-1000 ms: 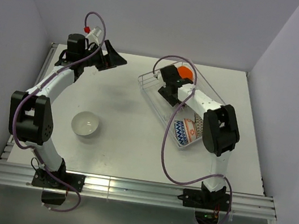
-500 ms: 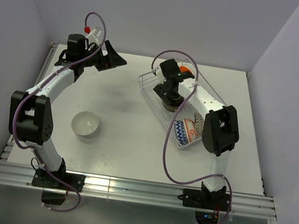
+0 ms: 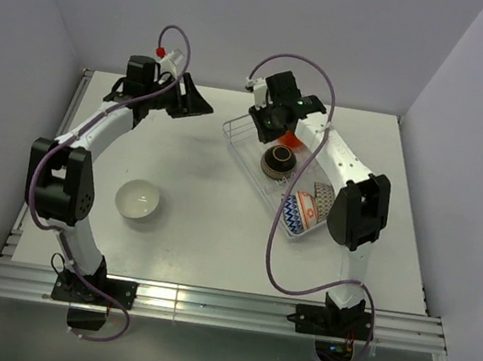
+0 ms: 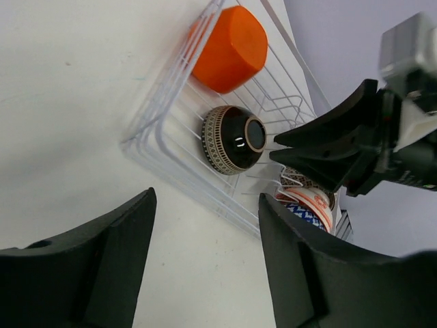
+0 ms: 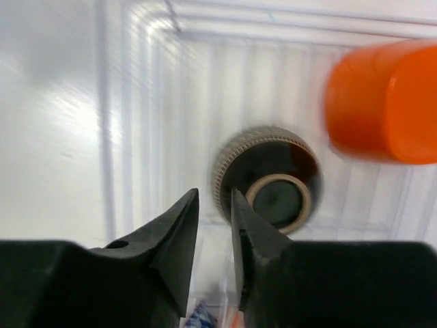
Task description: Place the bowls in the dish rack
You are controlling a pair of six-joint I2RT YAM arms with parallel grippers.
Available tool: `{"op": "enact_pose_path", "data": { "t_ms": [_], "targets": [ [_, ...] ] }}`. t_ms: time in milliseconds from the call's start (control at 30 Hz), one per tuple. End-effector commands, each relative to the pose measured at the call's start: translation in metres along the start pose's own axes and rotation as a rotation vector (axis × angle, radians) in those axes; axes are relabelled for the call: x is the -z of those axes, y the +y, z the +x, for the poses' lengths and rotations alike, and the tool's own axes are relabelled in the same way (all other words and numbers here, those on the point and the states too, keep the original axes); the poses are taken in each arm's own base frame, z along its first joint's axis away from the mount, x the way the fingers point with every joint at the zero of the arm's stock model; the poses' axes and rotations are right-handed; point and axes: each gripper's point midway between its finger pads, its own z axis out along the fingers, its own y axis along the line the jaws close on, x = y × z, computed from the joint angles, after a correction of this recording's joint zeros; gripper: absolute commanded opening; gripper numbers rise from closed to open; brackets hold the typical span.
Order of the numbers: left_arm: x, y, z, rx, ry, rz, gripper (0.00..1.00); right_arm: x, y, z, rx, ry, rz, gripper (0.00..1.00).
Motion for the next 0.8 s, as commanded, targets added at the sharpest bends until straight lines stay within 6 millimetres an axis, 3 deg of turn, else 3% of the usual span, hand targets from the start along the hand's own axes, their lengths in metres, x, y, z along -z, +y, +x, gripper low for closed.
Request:
{"op": "enact_pose_path", "data": {
  "t_ms": [0,67,200,300,367,533,767],
  "targets": [
    [-0.018,-0.022,0.006,-0.086,0.043,0.029,0.63,0.012,0.02,-0.012,-0.151,-0.027,-0.162,0.26],
    [-0.03,-0.032,0.012,-0.086,0.071,0.035,0.59,0.007,0.026,-0.003,-0.187,0.017,-0.188,0.15],
    [-0.055,-0.033,0.029,-0.053,0.131,0.025,0.46,-0.006,0.028,0.019,-0.242,0.073,-0.199,0.06],
    [-0.065,-0.039,0.035,-0.068,0.118,0.019,0.41,-0.017,0.021,0.035,-0.279,0.091,-0.178,0.05],
    [-0.074,-0.041,0.041,-0.084,0.117,-0.002,0.41,-0.023,0.013,0.036,-0.301,0.081,-0.164,0.09],
    [-0.095,-0.043,0.045,-0.077,0.126,-0.088,0.4,-0.037,0.005,0.042,-0.318,0.083,-0.139,0.09],
    [-0.107,-0.016,0.061,-0.065,0.17,-0.216,0.36,-0.052,-0.016,0.06,-0.293,0.149,-0.004,0.08]
  ]
}}
